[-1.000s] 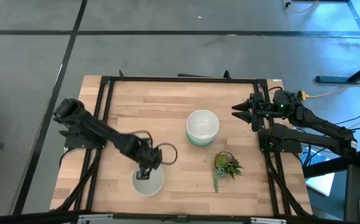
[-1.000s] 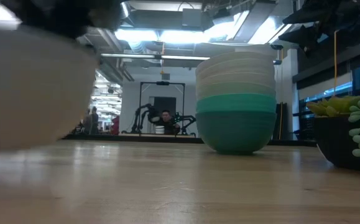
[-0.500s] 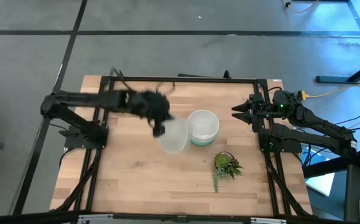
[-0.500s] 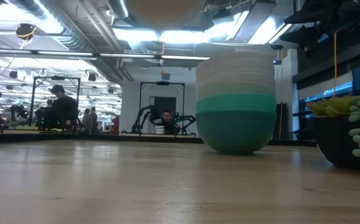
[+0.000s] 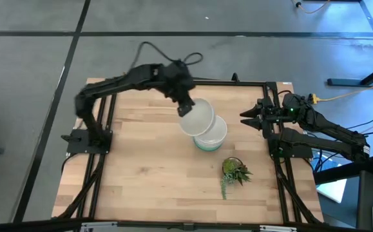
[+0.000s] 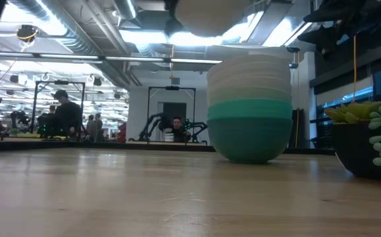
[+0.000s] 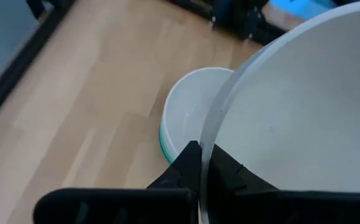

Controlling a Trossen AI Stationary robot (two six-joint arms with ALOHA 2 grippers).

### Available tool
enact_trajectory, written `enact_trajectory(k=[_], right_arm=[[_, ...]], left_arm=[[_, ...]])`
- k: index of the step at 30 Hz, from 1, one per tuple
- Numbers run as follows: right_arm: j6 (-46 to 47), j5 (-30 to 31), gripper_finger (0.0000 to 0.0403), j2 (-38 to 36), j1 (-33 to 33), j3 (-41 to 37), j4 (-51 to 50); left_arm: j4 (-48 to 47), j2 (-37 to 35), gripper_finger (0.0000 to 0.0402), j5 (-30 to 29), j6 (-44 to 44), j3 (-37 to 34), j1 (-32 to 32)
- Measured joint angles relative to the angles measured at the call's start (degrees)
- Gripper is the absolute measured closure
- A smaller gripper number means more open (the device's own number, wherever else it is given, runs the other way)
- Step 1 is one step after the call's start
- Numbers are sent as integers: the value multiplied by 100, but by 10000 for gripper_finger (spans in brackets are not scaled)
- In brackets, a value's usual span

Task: Nest bowls inside each other
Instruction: Stack the bottom white bowl on the top white bowl

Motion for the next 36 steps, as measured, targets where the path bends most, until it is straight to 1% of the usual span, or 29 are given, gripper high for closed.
enact_trajectory(k=[6,11,15,18,22,29,31,34,36], right_arm=[[-4,0,210,2,0,0,-15],[-11,-9,210,1,0,0,-106],[-17,-13,210,2,0,0,-151],[-37,-18,210,1,0,0,-204],[-155,-164,210,0,1,0,-323],[-299,-162,210,1,2,0,-339],[-299,-162,210,1,2,0,-339],[-298,-171,210,0,0,0,-339],[-295,-280,210,2,0,0,-347]], left_arm=[[-462,1149,401,206,274,1144,-20],[-1168,1925,401,179,360,2123,-20],[-1409,2375,401,225,363,2590,-26],[-1439,2554,401,302,358,2677,-26],[-1433,2553,401,323,352,2519,-28],[-1372,2557,401,143,202,2465,-27],[-1246,2644,401,134,191,2474,-53],[-1301,2790,401,131,172,2462,-66],[-1247,2893,401,168,166,2468,-92]])
